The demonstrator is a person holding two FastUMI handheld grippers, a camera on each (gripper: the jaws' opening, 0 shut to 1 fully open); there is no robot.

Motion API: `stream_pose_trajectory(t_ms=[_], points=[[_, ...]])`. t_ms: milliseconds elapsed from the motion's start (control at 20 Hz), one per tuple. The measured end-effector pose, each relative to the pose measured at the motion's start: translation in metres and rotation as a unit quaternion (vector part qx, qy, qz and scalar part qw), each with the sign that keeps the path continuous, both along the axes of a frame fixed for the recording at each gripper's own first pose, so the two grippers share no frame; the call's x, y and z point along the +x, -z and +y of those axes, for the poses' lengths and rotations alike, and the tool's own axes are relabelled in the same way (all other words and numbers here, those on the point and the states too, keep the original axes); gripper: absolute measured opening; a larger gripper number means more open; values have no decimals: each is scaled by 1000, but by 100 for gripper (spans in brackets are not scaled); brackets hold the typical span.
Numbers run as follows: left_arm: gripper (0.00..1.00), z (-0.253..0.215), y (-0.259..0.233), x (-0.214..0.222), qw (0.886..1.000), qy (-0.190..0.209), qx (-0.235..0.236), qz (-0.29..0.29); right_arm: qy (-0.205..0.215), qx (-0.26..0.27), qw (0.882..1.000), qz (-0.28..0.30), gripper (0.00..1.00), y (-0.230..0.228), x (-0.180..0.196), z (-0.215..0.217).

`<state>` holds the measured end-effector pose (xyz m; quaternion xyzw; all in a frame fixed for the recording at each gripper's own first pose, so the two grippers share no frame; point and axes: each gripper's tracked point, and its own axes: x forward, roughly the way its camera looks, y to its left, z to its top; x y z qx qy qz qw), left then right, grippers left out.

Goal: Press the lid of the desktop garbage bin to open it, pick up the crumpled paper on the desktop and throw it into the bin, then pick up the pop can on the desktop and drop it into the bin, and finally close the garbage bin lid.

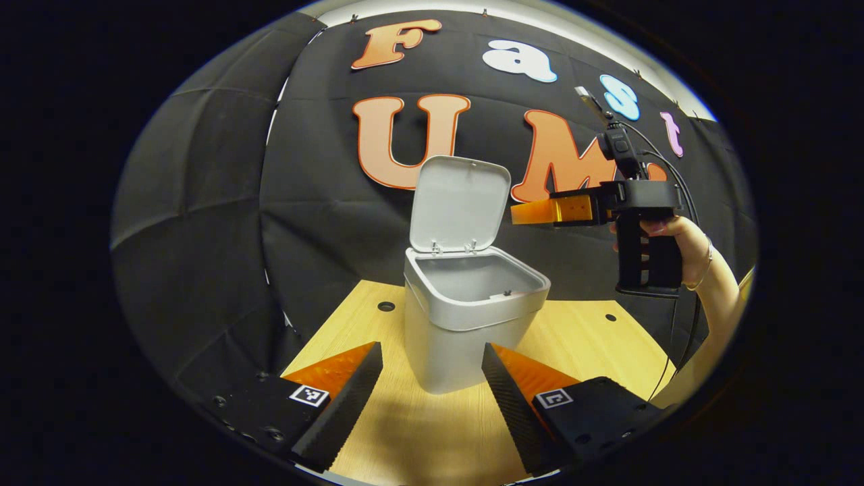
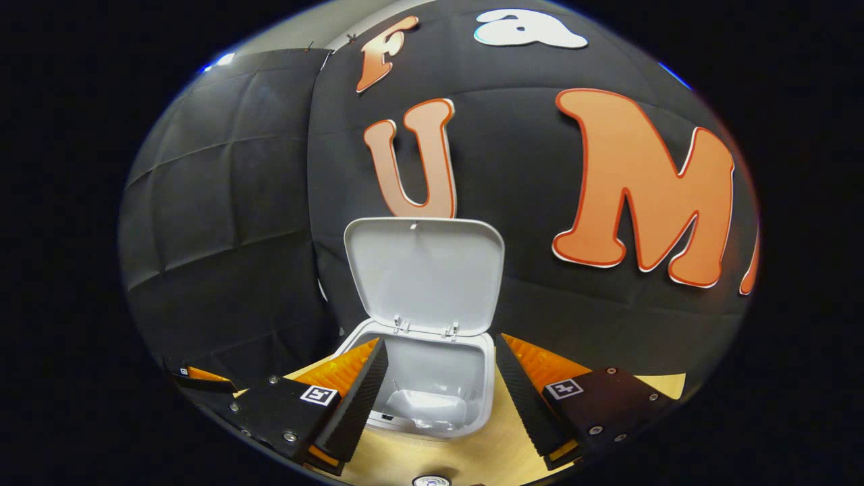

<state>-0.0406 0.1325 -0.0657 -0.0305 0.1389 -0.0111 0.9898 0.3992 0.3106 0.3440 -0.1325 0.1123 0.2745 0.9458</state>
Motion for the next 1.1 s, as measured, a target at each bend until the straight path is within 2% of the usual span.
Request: stream_pose_trajectory(t_ms=[200, 550, 700, 750, 850, 900, 1050, 1100], points=[[95, -32, 4, 5, 1000, 30, -1, 3, 16, 17, 999, -28, 96, -26, -13, -35], [95, -93, 8, 14, 997, 82, 2, 8, 83, 45, 993, -68, 96, -65, -41, -135], [95, -124, 11, 18, 994, 109, -7, 8, 116, 45, 989, -75, 95, -66, -54, -179], [95, -134, 17, 19, 993, 119, -12, 12, 126, 45, 988, -75, 100, -65, -59, -193], [94, -155, 30, 23, 990, 135, -19, 22, 147, 48, 985, -76, 100, -64, -70, -223], [95, -165, 35, 26, 990, 140, -22, 23, 158, 48, 983, -79, 95, -63, -74, -238], [95, -189, 54, 31, 987, 158, -25, 37, 193, 44, 977, -76, 95, -53, -86, -282], [95, -196, 61, 33, 985, 165, -22, 39, 203, 47, 975, -73, 100, -50, -91, -295]])
